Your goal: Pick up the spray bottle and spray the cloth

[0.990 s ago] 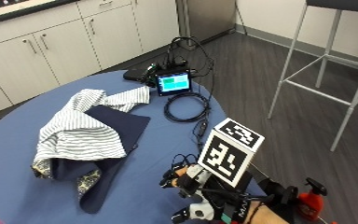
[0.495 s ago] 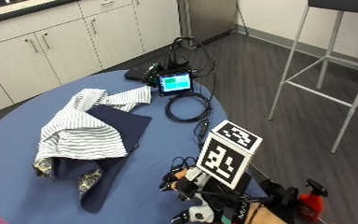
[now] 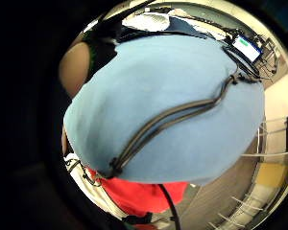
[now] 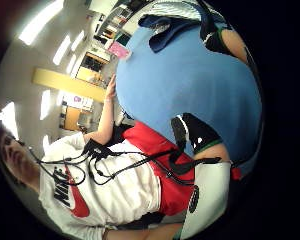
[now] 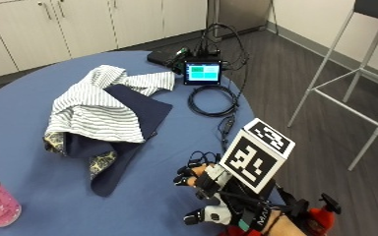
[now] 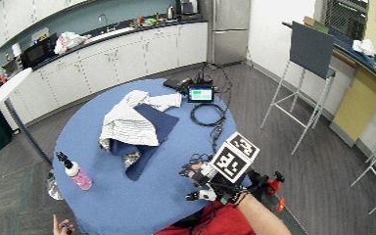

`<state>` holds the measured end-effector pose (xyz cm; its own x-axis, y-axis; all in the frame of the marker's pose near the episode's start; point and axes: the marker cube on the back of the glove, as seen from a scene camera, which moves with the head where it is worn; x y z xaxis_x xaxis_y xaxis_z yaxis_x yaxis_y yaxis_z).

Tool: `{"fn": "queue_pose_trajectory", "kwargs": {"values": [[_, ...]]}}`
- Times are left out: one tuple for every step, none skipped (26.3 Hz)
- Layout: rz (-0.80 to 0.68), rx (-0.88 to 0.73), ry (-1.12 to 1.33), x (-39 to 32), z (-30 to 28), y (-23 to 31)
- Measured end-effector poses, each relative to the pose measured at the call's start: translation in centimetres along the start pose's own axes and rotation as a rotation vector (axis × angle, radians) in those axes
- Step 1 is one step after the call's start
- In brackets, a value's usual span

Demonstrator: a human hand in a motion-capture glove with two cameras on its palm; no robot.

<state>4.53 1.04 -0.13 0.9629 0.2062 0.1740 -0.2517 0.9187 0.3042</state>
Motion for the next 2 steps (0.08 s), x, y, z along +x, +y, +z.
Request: {"fn": "queue_pose_trajectory", "kwargs": {"values": [[-0.003,0.001,-0.001,-0.05,-0.03,-0.10],[-0.004,0.002,-0.001,-0.09,-0.05,-0.16]]}}
